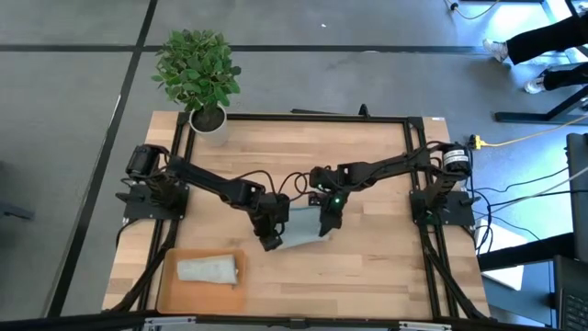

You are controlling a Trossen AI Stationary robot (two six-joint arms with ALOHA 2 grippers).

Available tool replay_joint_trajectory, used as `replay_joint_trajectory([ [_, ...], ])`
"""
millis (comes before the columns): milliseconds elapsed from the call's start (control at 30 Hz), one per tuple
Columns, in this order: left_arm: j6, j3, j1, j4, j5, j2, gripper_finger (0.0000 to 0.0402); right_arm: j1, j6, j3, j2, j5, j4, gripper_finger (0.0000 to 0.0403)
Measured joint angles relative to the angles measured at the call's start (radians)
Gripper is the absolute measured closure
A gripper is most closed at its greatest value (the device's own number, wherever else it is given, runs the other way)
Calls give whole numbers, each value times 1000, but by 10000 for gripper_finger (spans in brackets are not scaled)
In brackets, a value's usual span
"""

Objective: Roll microfiber towels into tight, uniform cylinder then place into a basket
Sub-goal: Roll the blue microfiber towel

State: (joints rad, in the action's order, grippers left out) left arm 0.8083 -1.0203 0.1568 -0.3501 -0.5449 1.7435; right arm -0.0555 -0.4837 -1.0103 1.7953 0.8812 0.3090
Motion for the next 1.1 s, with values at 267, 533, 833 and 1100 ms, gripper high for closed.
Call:
replay_joint_trajectory([
  [267,103,4,-33,-25,28,2,401,-8,-142,1,91,14,-40,400],
  [533,102,6,-28,-56,181,2,401,-8,-189,2,110,-119,-45,400],
  [833,99,6,-29,-65,228,2,401,-8,-220,2,110,-227,-42,397],
  [1100,98,5,-28,-69,388,2,401,-8,-214,2,115,-266,-30,396],
])
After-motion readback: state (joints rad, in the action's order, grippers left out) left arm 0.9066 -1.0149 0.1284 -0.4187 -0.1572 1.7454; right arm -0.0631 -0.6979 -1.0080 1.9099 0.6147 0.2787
